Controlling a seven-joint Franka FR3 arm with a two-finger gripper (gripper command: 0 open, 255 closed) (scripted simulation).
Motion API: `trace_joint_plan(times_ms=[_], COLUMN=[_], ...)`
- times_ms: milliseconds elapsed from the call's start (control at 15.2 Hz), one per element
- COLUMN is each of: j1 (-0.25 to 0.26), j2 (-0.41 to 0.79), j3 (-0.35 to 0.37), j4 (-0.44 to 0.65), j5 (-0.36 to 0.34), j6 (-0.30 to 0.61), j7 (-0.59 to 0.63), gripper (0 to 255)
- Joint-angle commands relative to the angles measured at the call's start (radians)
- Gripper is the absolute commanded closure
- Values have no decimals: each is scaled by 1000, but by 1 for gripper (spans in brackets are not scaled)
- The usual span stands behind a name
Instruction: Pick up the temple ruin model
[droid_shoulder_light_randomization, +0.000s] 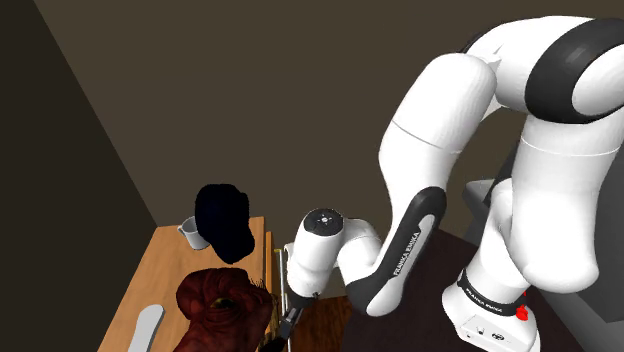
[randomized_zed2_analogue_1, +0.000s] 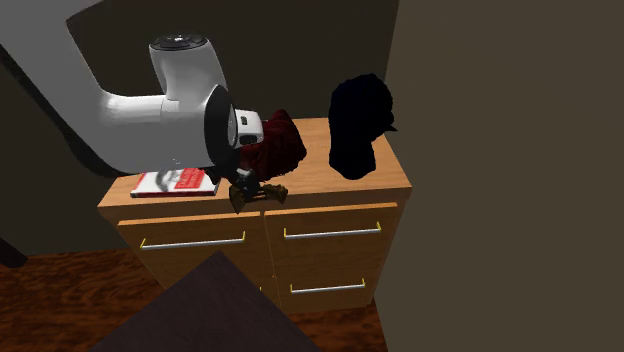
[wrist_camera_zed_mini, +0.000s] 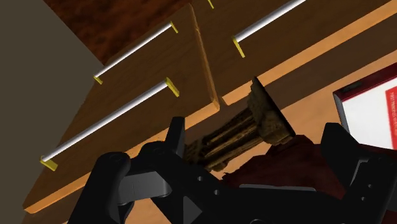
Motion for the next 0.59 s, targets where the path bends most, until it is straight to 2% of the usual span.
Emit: trace_joint_plan(times_ms=[0, 132, 528], j1=[125, 237, 317], j2=[86, 165, 257], j3=[-117, -212, -292], j4=[58, 120, 156], j5=[-120, -165, -181], j6=[47, 83, 149], j7=[117, 177, 202], gripper=[0, 0, 0])
